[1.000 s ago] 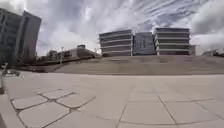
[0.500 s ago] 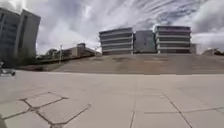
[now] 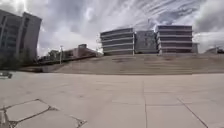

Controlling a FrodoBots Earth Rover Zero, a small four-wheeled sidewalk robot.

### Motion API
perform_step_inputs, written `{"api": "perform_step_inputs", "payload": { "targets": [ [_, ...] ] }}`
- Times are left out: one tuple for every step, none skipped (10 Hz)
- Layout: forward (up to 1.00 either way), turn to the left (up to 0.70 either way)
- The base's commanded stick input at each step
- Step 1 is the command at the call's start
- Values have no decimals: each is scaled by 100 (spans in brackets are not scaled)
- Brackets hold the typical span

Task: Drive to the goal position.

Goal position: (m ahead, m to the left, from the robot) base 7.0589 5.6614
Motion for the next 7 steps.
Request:
{"api": "perform_step_inputs", "payload": {
  "targets": [
    [100,40],
    [100,40],
    [100,40],
    [100,40],
    [100,40],
    [100,40],
    [100,40]
  ]
}}
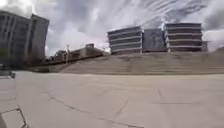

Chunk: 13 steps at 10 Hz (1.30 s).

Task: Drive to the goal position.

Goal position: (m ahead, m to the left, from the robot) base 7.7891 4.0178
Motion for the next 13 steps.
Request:
{"api": "perform_step_inputs", "payload": {
  "targets": [
    [100,40],
    [100,40],
    [100,40],
    [100,40],
    [100,40],
    [100,40],
    [100,40],
    [100,40],
    [100,40],
    [100,6],
    [100,0],
    [100,4],
    [100,1]
  ]
}}
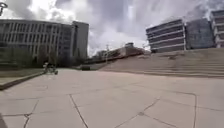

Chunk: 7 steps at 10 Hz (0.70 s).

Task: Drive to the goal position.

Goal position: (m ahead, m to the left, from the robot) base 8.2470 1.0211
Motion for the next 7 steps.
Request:
{"api": "perform_step_inputs", "payload": {
  "targets": [
    [100,0],
    [100,0],
    [100,0],
    [100,0],
    [100,0],
    [100,0],
    [100,0]
  ]
}}
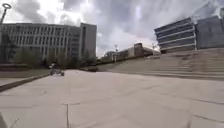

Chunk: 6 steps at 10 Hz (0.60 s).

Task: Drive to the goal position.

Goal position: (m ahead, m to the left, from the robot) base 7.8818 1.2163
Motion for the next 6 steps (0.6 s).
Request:
{"api": "perform_step_inputs", "payload": {
  "targets": [
    [100,0],
    [100,0],
    [100,0],
    [100,0],
    [100,0],
    [100,0]
  ]
}}
